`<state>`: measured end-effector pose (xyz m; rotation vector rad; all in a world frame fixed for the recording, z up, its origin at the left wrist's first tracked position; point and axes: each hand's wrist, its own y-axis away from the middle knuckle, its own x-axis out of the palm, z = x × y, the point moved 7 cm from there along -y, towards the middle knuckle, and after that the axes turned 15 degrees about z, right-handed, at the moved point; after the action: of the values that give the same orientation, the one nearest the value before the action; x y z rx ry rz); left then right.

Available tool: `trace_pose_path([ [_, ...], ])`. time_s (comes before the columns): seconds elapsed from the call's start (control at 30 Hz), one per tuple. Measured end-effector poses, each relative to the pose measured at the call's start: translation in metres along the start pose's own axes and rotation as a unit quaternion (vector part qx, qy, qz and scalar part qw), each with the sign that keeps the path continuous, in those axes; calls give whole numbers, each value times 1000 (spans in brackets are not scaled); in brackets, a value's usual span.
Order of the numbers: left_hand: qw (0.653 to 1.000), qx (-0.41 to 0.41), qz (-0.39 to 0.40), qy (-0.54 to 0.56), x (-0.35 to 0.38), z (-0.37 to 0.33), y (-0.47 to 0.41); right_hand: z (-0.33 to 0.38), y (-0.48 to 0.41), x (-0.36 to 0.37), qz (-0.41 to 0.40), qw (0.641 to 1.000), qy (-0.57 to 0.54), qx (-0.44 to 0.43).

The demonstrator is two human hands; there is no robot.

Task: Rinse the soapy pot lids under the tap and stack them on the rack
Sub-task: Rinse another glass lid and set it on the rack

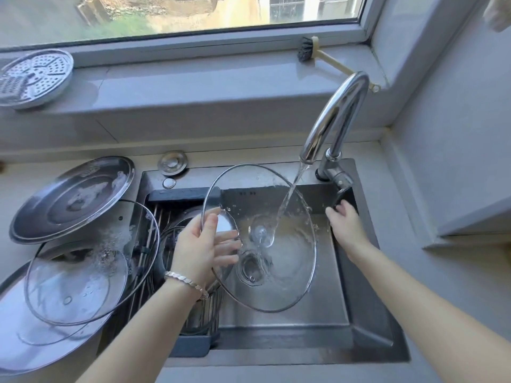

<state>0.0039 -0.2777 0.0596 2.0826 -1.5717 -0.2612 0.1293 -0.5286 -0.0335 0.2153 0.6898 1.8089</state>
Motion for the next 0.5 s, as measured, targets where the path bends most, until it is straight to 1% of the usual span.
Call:
trace_pose_path([
  [0.03,1000,6,-7,-6,0,-2,2,7,-8,-2,-8,1000,-10,-13],
  [0.17,1000,7,-29,-8,-2,-3,6,20,-28,-2,-47,998,-48,-7],
  [0.33,999,-14,-48,13,-1,3,12,34,-32,13,-21,997,-78,-15],
  [0.4,998,-22,-48,21,2,6,13,41,-25,12,6,1000,-12,0],
  [0.43,998,-28,-49,24,4,8,14,43,-19,11,30,998,49,17],
  [0.5,997,-40,-52,28,5,11,17,47,-4,12,74,978,187,50],
])
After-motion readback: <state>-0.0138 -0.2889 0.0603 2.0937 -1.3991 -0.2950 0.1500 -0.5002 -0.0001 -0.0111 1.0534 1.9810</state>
